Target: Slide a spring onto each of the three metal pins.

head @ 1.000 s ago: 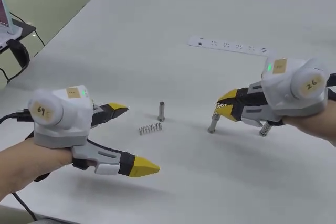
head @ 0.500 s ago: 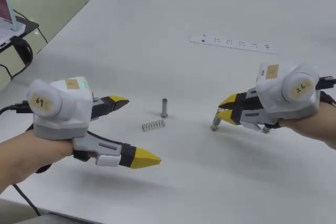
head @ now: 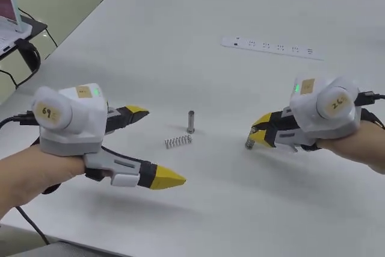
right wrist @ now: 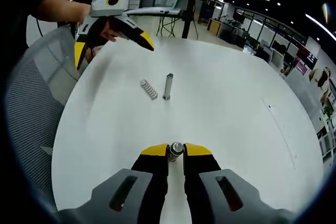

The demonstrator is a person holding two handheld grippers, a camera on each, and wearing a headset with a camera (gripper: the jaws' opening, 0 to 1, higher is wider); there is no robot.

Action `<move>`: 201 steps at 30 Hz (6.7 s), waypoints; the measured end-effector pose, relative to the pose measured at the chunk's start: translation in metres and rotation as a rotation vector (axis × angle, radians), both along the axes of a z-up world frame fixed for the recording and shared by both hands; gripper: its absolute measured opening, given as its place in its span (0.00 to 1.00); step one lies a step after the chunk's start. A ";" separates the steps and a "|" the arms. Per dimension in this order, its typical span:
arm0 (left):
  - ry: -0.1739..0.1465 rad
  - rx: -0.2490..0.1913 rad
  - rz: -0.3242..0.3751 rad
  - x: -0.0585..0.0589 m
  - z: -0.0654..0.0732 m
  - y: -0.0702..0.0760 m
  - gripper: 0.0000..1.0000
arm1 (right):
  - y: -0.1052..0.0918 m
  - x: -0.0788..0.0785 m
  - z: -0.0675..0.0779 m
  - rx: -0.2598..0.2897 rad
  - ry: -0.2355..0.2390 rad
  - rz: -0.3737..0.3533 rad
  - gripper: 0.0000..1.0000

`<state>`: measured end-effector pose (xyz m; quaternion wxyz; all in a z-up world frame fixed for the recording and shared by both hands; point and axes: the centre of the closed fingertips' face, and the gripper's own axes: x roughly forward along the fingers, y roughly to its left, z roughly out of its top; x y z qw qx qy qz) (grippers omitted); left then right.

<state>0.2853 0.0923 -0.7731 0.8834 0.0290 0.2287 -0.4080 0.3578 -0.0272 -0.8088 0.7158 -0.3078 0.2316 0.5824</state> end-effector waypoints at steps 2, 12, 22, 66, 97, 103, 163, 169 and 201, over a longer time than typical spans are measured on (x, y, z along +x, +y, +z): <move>0.001 0.002 0.001 0.000 0.000 0.000 0.98 | 0.000 0.000 0.000 0.004 0.005 -0.004 0.08; 0.001 0.001 -0.001 0.000 0.001 -0.001 0.98 | 0.001 -0.001 0.001 0.001 0.006 -0.006 0.09; -0.002 0.001 0.000 -0.001 0.003 -0.002 0.98 | -0.007 0.001 0.001 0.013 0.016 -0.039 0.15; 0.007 -0.019 0.015 -0.004 0.003 0.005 0.98 | -0.024 -0.054 0.013 0.214 0.142 -0.136 0.16; 0.008 -0.021 0.040 -0.009 0.003 0.014 0.97 | 0.057 -0.060 0.023 0.182 0.122 0.070 0.14; 0.011 -0.022 0.045 -0.010 0.002 0.017 0.97 | 0.079 -0.059 0.019 0.150 0.100 0.126 0.14; 0.025 -0.021 0.027 -0.014 -0.002 0.013 0.93 | 0.106 -0.053 -0.005 -0.020 0.014 0.202 0.08; 0.028 -0.020 -0.007 -0.013 -0.002 0.001 0.90 | 0.091 -0.054 0.005 -0.013 0.004 0.192 0.08; 0.026 -0.032 -0.188 -0.015 -0.001 -0.061 0.69 | 0.023 -0.081 0.025 0.021 0.018 0.134 0.08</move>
